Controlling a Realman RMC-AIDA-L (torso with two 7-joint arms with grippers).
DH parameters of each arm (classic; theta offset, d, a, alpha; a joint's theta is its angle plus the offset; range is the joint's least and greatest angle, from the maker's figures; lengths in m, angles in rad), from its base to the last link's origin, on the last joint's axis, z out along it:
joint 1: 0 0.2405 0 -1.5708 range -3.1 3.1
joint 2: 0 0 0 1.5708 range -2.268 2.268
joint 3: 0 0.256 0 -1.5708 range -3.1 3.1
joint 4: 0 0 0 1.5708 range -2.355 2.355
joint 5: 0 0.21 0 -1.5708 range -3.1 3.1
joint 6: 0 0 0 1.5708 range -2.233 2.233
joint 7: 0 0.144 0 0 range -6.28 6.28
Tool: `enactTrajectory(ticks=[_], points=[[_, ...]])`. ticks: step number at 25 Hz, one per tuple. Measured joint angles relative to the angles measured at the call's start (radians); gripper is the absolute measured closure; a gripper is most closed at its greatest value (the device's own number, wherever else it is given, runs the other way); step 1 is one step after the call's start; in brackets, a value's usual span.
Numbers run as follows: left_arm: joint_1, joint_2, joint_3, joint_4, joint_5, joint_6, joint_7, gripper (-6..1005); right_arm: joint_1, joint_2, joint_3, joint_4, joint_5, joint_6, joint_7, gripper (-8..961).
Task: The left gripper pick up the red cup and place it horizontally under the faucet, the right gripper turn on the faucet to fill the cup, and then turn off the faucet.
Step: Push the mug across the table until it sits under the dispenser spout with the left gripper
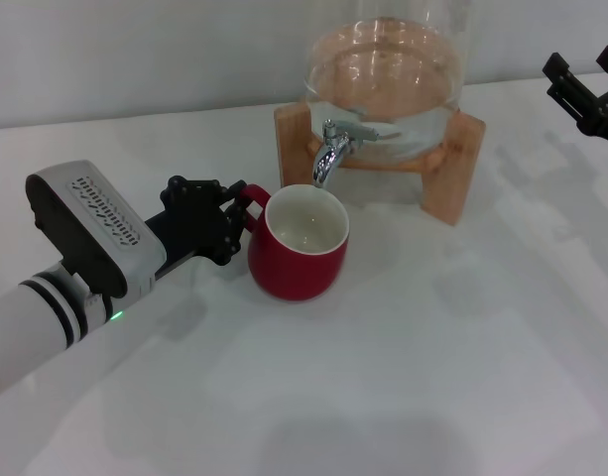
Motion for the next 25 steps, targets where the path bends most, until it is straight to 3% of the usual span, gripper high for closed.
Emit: enactTrajectory(ticks=[25], points=[[0.004, 0.000, 0.005, 0.007, 0.001, -0.024, 0.021, 883, -0.001, 0.000, -0.009, -0.001, -0.004, -0.001, 0.008, 98]])
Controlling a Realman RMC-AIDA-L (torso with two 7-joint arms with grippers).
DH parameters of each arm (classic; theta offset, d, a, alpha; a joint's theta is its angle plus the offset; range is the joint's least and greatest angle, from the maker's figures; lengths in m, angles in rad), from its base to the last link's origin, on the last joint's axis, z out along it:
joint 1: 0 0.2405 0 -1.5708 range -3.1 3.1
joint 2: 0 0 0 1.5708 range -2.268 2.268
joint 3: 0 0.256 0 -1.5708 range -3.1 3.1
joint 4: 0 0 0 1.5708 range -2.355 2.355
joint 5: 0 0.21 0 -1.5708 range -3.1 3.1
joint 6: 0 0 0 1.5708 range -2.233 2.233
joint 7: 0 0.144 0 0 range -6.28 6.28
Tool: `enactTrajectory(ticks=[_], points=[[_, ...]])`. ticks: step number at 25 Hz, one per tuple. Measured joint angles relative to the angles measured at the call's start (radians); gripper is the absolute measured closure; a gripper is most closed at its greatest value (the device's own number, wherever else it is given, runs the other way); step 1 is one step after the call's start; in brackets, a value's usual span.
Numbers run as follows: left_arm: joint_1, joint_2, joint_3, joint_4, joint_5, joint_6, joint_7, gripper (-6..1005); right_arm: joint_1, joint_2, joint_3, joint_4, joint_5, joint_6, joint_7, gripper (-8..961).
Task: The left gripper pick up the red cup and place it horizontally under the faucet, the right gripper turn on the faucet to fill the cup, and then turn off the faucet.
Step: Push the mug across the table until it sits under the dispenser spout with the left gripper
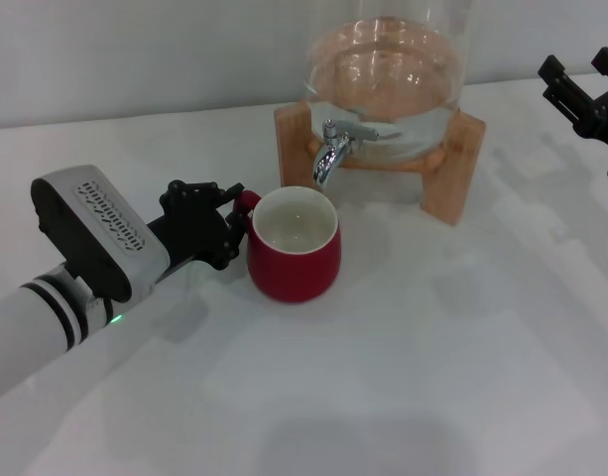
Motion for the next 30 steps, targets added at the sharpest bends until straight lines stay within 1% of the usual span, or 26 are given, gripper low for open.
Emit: enactTrajectory(ticks=[8, 19, 25, 30], points=[[0.002, 0.000, 0.000, 0.000, 0.000, -0.001, -0.003, 816, 0.000, 0.000, -0.002, 0.000, -0.001, -0.001, 0.001, 99], [0.002, 0.000, 0.000, 0.001, 0.000, -0.001, -0.006, 792, 0.000, 0.000, -0.013, 0.000, -0.001, -0.002, 0.001, 99], [0.002, 0.000, -0.005, 0.008, -0.002, -0.001, -0.006, 751, 0.000, 0.000, -0.013, 0.000, -0.001, -0.002, 0.001, 100], [0.003, 0.000, -0.009, 0.009, -0.005, -0.001, -0.003, 611, 0.000, 0.000, -0.014, 0.000, -0.001, -0.002, 0.003, 100]])
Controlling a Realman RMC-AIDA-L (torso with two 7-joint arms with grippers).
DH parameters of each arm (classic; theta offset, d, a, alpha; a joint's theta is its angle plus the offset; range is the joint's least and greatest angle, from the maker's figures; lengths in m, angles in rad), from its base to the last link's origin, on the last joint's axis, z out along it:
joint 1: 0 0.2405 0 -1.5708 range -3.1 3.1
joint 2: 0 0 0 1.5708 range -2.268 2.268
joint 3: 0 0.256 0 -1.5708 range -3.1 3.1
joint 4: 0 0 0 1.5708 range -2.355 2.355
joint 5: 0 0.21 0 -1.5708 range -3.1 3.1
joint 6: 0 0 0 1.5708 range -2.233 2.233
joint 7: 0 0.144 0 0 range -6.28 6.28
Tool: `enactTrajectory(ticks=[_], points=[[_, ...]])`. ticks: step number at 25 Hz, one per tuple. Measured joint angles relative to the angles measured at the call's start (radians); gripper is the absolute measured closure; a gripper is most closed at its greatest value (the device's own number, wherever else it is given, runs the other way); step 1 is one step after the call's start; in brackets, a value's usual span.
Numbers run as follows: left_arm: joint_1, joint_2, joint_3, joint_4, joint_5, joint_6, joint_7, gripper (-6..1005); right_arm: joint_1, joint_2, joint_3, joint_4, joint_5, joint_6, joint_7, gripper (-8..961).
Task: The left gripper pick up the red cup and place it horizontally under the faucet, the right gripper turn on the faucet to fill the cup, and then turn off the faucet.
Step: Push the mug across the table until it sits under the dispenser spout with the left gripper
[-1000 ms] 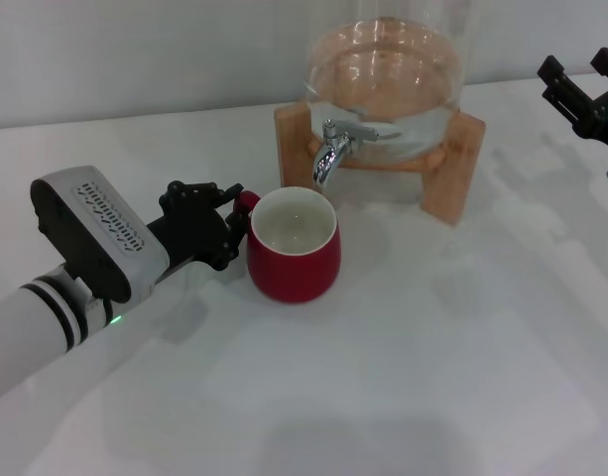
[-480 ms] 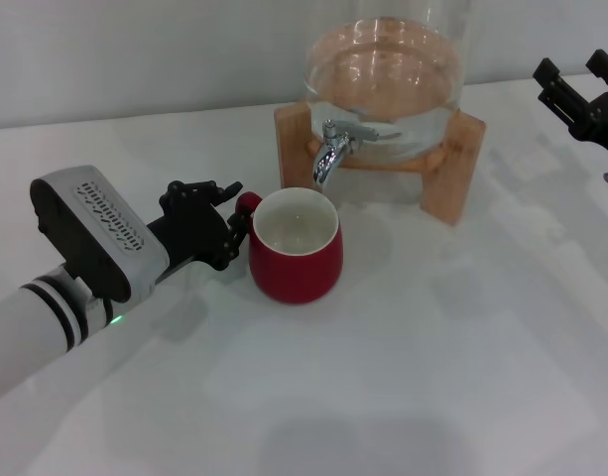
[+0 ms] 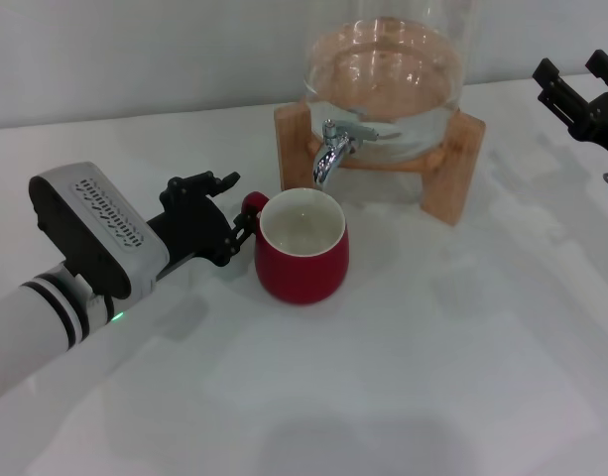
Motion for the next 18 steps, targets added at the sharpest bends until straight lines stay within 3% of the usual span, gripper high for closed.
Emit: enactTrajectory(ticks=[6, 8, 18], points=[[0.000, 0.000, -0.002, 0.002, -0.010, -0.002, 0.000, 587, 0.000, 0.000, -0.002, 0.000, 0.000, 0.000, 0.000, 100], [-0.001, 0.000, -0.002, 0.002, -0.015, -0.008, 0.003, 495, 0.000, 0.000, -0.002, 0.000, 0.000, 0.000, 0.000, 100], [-0.007, 0.000, -0.002, 0.001, -0.018, -0.020, 0.006, 484, 0.000, 0.000, -0.003, 0.000, 0.000, 0.000, 0.000, 103]])
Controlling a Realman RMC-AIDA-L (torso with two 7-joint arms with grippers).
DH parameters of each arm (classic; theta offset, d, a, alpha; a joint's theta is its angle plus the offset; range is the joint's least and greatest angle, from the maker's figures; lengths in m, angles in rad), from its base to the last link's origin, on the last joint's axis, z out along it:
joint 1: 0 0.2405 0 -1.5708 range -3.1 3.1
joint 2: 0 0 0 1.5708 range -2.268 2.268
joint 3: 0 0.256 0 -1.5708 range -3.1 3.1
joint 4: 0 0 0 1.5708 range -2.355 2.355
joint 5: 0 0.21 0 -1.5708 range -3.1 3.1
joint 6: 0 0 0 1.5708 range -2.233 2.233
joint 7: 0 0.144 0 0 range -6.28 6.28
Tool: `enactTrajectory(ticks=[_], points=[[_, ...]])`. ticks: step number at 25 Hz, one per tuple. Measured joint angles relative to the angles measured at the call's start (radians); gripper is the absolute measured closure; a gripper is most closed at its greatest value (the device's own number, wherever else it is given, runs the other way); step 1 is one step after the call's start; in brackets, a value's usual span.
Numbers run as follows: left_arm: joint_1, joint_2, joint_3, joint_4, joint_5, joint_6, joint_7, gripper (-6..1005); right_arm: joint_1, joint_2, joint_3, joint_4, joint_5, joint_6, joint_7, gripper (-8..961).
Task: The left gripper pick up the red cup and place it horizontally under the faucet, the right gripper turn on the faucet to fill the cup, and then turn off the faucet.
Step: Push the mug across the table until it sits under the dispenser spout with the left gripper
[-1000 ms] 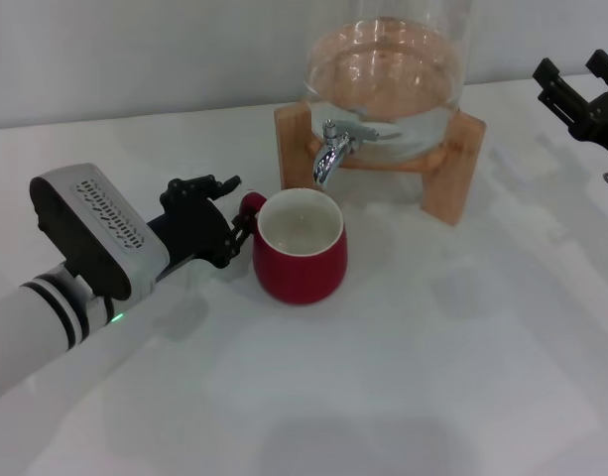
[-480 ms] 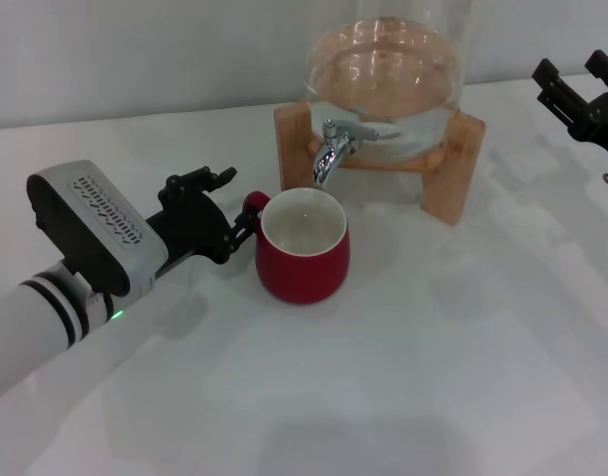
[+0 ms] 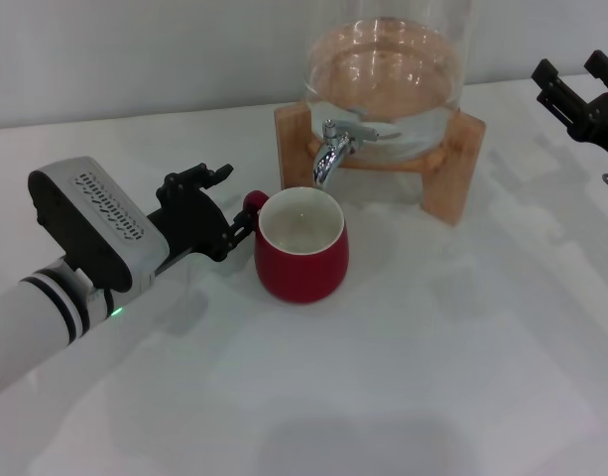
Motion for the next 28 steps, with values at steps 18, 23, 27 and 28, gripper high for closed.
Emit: enactTrajectory(ticks=[18, 23, 27, 28], points=[[-0.003, 0.000, 0.000, 0.017, 0.002, -0.005, 0.001, 314, 0.000, -0.002, 0.000, 0.000, 0.000, 0.000, 0.000, 103], [0.008, 0.000, 0.000, 0.027, 0.004, -0.005, 0.028, 314, -0.001, -0.002, 0.000, 0.000, 0.000, -0.002, 0.000, 103], [0.018, -0.002, 0.000, 0.033, -0.001, -0.005, 0.045, 315, -0.005, -0.002, 0.000, 0.000, 0.000, -0.006, 0.000, 103], [0.021, -0.002, 0.000, 0.036, -0.005, -0.005, 0.045, 315, -0.006, -0.002, 0.000, 0.000, 0.000, -0.007, 0.000, 103]])
